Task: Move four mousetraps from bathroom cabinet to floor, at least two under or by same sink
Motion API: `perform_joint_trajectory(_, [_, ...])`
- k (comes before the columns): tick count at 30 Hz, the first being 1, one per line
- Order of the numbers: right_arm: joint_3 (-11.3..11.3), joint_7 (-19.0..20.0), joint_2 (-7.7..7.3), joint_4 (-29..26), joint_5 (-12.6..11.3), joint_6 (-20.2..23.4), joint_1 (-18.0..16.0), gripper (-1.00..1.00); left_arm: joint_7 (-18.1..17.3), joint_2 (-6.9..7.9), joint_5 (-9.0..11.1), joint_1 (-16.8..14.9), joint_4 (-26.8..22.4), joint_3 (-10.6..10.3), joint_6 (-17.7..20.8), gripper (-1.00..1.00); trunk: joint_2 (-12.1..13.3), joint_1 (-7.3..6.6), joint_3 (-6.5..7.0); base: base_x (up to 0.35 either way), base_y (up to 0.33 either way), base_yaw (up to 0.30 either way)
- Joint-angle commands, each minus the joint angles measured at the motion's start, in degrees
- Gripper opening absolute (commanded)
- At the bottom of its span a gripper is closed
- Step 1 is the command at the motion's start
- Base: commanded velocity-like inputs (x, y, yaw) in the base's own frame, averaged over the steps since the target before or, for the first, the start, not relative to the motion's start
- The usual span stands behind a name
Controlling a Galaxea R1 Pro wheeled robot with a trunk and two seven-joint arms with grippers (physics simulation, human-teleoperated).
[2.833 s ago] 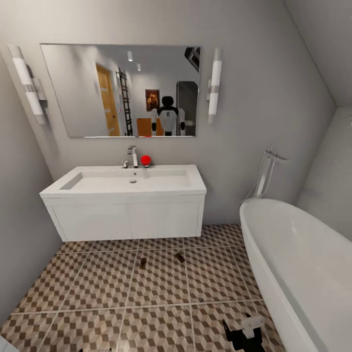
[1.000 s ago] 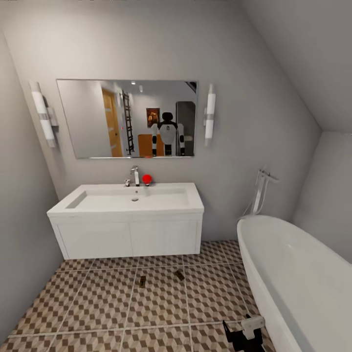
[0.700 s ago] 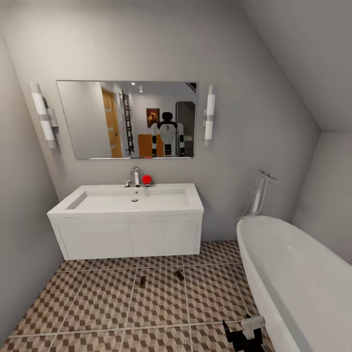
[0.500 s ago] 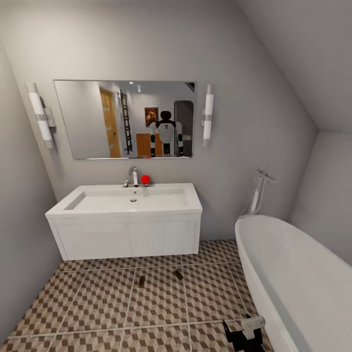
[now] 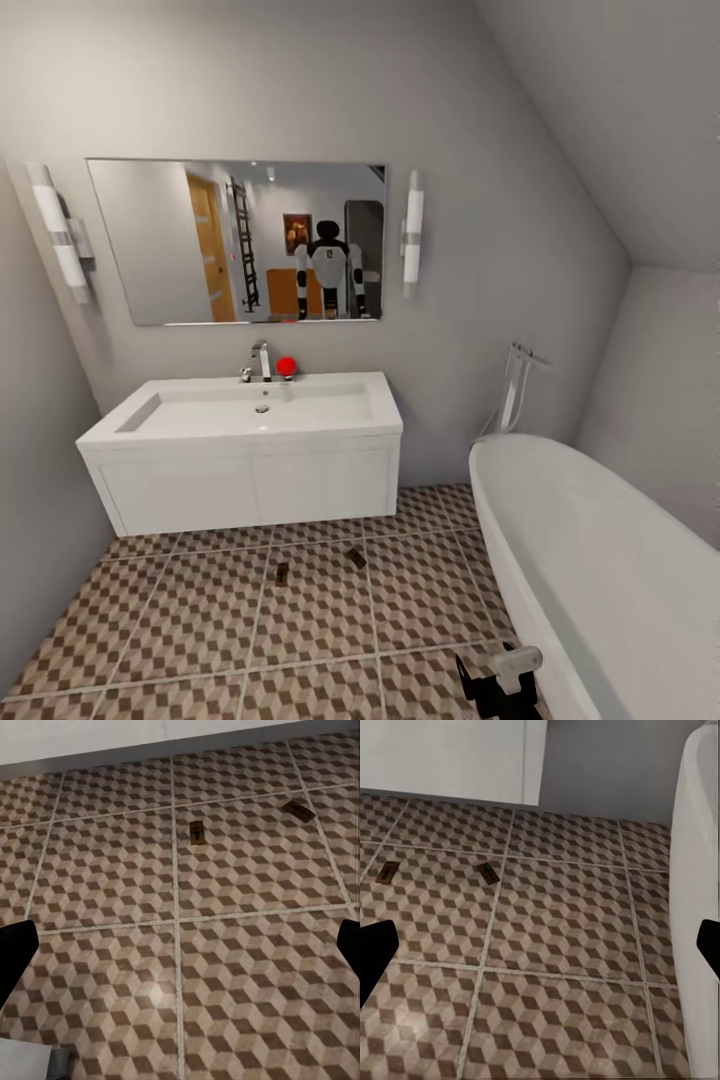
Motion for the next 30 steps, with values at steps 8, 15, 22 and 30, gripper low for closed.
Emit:
perform_joint_trajectory(8, [0.34,-0.01,-0.03,0.05,-0.1,-0.16,-0.06,1.0,0.04,-0.02,0.51,-0.1,0.21,-0.51,-0.32,1.0,3.15,-1.75,0.81,0.0,0.0,-0.106])
perform_joint_trajectory(15, [0.34,-0.01,-0.02,0.05,-0.1,-0.16,-0.06,1.0,0.09,-0.02,0.51,-0.05,0.21,-0.51,-0.32,1.0,5.95,-3.29,1.61,0.0,0.0,-0.108])
perform_joint_trajectory(22, [0.34,-0.08,-0.02,0.05,-0.1,-0.07,-0.06,1.0,0.1,-0.02,0.51,-0.02,0.21,-0.51,-0.34,1.0,6.75,-3.73,1.59,0.0,0.0,-0.093])
perform_joint_trajectory(30, [0.34,-0.1,-0.02,0.05,-0.1,0.0,-0.06,1.0,0.32,-0.02,0.51,-0.04,0.13,-0.51,-0.32,1.0,6.75,-3.73,1.48,0.0,0.0,-0.026])
